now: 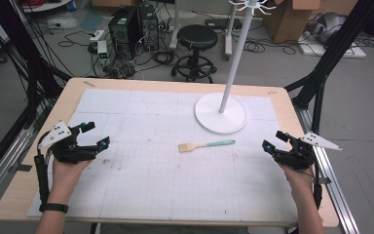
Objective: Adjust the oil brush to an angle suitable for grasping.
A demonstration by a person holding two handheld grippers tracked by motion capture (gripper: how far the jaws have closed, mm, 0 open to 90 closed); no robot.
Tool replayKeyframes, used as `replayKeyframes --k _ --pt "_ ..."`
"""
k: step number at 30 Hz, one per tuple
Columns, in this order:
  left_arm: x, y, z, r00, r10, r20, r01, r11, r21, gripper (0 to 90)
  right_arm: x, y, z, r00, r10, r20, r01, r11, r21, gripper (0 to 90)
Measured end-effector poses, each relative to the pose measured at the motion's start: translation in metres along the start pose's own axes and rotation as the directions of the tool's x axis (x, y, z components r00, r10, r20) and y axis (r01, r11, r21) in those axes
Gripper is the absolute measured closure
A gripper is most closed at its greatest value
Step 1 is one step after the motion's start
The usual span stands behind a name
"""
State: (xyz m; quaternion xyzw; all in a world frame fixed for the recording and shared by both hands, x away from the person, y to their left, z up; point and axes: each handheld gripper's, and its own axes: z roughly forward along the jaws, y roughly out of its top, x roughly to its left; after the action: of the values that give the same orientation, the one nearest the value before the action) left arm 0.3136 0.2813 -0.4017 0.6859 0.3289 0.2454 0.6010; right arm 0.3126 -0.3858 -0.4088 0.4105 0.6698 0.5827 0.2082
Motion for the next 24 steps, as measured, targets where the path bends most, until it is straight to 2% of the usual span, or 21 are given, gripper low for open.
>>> replayKeyframes --k 11,15,20,24 --pt "-0.0004 -0.0003 0.001 1.0 0.01 0.002 -0.01 0.9999 0.008 15.3 -0.0021 0.0001 -0.0021 1.0 0.004 0.008 -0.004 1.0 -0.001 17.2" --pt "0.0002 -0.0001 0.0015 1.0 0.007 0.0 -0.007 0.9999 -0.009 15.2 -0.0007 0.0004 -0.0029 1.0 0.002 0.006 -0.002 1.0 -0.001 17.2" --pt "0.0006 -0.0003 0.0016 1.0 0.006 0.0 -0.006 1.0 -0.006 15.3 -0.0021 0.0002 -0.0047 0.9999 0.002 0.013 -0.002 1.0 -0.001 17.2" --pt "0.0009 -0.0003 0.0013 0.9997 0.019 -0.014 -0.018 0.9998 0.004 15.3 -0.0035 -0.0003 -0.0049 0.9999 0.003 0.016 -0.003 1.0 -0.002 16.7"
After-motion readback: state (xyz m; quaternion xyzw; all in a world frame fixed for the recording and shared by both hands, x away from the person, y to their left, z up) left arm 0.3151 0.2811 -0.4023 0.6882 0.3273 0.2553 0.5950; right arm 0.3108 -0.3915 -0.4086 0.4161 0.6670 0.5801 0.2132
